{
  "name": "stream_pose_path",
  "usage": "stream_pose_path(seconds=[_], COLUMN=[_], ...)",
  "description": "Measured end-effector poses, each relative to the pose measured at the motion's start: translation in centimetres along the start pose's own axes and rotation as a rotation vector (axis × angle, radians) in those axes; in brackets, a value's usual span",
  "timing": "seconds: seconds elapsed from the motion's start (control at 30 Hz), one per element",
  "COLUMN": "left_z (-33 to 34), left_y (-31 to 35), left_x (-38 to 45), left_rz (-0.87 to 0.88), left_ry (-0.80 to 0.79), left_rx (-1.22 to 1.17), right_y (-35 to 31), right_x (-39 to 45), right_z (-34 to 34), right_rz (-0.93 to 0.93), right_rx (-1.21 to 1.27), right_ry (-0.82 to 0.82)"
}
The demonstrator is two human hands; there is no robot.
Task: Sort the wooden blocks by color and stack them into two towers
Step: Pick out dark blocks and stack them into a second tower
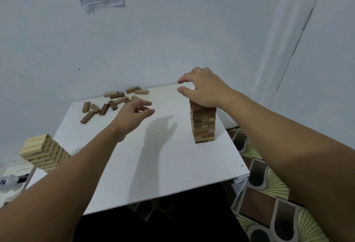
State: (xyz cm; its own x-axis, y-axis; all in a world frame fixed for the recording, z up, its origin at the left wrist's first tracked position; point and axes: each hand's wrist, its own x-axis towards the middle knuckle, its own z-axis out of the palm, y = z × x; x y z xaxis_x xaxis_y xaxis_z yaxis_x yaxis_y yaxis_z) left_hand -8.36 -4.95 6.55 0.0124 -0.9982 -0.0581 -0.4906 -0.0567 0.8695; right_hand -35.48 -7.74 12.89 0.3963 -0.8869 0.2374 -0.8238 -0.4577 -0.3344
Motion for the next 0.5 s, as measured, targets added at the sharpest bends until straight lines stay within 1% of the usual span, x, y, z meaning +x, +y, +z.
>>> stream_pose_path(seconds=[0.07,0.1,0.17,0.23,0.33,0.5], left_z=[-1.1,-1.7,-2.6,-3.3,-3.9,-4.4], left_y=[-1.4,-2.1,-3.4,-4.7,-6.5,-9.9], left_x=[-0.4,-0.5,-0.8,-0.9,-1.1,0.1], left_rz=[0.001,-0.002,-0.029,-0.068,-0.122,-0.142], left_ry=[0.105,0.157,0.253,0.316,0.347,0.356], left_rx=[0.019,0.017,0.008,0.013,0.035,0.174], right_y=[-2.4,-3.7,-6.4,-8.9,-11.0,-10.3], right_x=[1.1,1.6,2.4,3.0,3.7,4.4], right_z=[0.9,1.4,2.7,4.8,9.0,15.8], right_rz=[-0.059,-0.083,-0.11,-0.098,-0.029,0.144], right_rx=[-0.068,-0.06,0.053,0.191,0.287,0.286], right_ry=[0.054,0.105,0.206,0.241,0.159,-0.1])
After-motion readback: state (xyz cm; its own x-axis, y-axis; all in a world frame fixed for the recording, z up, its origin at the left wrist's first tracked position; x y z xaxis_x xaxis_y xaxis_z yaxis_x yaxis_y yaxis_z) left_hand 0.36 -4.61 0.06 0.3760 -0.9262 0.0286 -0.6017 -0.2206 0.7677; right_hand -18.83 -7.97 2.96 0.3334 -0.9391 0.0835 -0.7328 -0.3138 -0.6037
